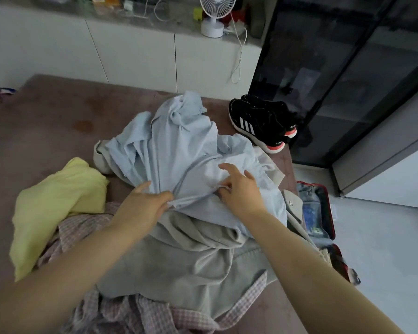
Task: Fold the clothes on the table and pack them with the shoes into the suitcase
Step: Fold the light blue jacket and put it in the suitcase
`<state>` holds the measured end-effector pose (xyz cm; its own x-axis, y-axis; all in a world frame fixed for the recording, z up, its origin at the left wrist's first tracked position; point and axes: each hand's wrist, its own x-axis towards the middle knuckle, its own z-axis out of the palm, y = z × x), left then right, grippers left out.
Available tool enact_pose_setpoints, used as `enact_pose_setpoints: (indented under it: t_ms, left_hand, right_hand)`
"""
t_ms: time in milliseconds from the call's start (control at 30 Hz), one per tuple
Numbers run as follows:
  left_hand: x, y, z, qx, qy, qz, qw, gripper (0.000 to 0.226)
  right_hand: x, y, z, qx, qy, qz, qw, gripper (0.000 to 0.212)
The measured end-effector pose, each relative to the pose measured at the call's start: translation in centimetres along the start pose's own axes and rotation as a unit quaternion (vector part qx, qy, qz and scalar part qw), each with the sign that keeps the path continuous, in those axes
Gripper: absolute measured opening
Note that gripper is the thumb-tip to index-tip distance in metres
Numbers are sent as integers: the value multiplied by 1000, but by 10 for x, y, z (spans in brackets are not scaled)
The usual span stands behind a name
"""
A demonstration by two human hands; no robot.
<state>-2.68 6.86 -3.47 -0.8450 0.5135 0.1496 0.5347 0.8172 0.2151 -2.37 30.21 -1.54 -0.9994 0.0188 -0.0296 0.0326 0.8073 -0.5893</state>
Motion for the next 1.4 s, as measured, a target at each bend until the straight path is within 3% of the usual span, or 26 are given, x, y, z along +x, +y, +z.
enact_pose_setpoints:
  t_ms: [67,200,267,333,433,500,567,633,700,767,833,933,1000,1067,1167,1267,1400]
  left_hand:
    - [-33,10,3,3,2,3,1000,26]
    - [-93,21,26,-1,25,-5,1000,45]
    - [-104,28,29,-19,50,0,999,41]
    - [-106,41,24,-31,51,36,998,27]
    - [-105,56,17,-33,29,91,995,23]
    - [-101,54,10,-25,11,111,993,19]
    - [-94,46,2,-10,-6,114,993,13]
    - [-78,39,-13,-32,2,93,995,17]
    - [-50,30,-35,-73,56,42,995,32]
    - [-16,21,-58,-94,133,18,986,41]
    - [23,16,-71,-86,177,25,980,35]
    - [84,21,-66,-70,117,26,990,35]
    - [113,26,-52,-39,36,9,999,45]
    - [128,19,-33,30,-64,-12,997,57]
    - [132,0,-10,140,-178,-48,973,53]
    - [124,-14,-2,123,-156,-65,978,20]
    - [98,-21,-17,34,-60,-53,996,16]
  right_hand:
    - [-14,1,-5,15,-21,-19,999,52]
    - [-40,0,-20,65,-136,-74,986,55]
    - [-35,-8,-24,80,-122,-82,986,53]
    - [-20,-18,-24,70,-58,-71,993,53]
    - [16,-24,-14,29,39,-4,999,66]
    - [39,-20,-10,43,33,82,995,77]
    - [45,-15,-12,40,-3,118,992,68]
    - [32,-20,-12,12,1,55,998,49]
    - [5,-32,-6,3,24,-65,998,38]
    - [-29,-33,12,-23,11,-185,982,35]
    - [-65,-24,29,-65,-20,-253,965,35]
    - [-110,5,40,-137,-42,-287,947,22]
    - [-132,27,32,-132,-23,-251,959,22]
    - [-151,49,18,-112,4,-186,976,41]
    - [-179,82,-8,-57,32,-23,998,58]
    - [-199,101,-24,33,26,142,989,46]
    - [-198,101,-27,53,12,167,984,44]
